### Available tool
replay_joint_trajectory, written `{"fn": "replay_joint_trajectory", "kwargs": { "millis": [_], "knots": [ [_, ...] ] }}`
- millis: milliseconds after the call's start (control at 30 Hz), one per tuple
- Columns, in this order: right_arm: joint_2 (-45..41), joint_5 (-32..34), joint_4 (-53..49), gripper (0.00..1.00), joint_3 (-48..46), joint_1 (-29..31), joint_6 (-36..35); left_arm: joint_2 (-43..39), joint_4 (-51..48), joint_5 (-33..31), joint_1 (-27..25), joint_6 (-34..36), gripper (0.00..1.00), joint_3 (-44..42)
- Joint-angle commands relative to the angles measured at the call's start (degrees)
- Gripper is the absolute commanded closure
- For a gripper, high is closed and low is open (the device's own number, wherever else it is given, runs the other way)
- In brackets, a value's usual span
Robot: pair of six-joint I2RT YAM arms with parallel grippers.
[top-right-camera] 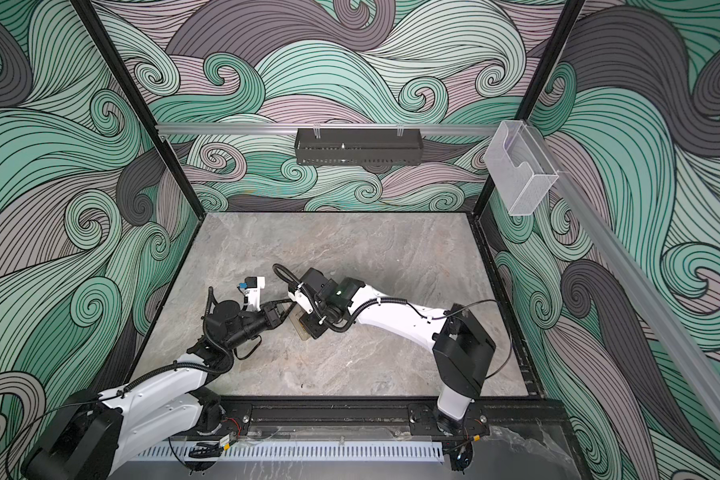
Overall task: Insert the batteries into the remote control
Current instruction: 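Press the beige cover down flat over the compartment with the right gripper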
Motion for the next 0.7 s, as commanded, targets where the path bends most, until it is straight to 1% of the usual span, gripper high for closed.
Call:
{"fn": "replay_joint_trajectory", "kwargs": {
  "millis": [0, 667],
  "knots": [
    [1.3, -0.2, 0.0, 0.92, 1.3, 0.2, 0.4, -0.2, 3.0, 0.7, 0.0, 0.2, 1.00, 1.9],
    [1.7, -1.2, 1.7, 0.92, 1.6, 0.2, 0.3, 0.4, 3.8, 3.1, -0.1, 0.5, 1.00, 2.1]
  ]
}}
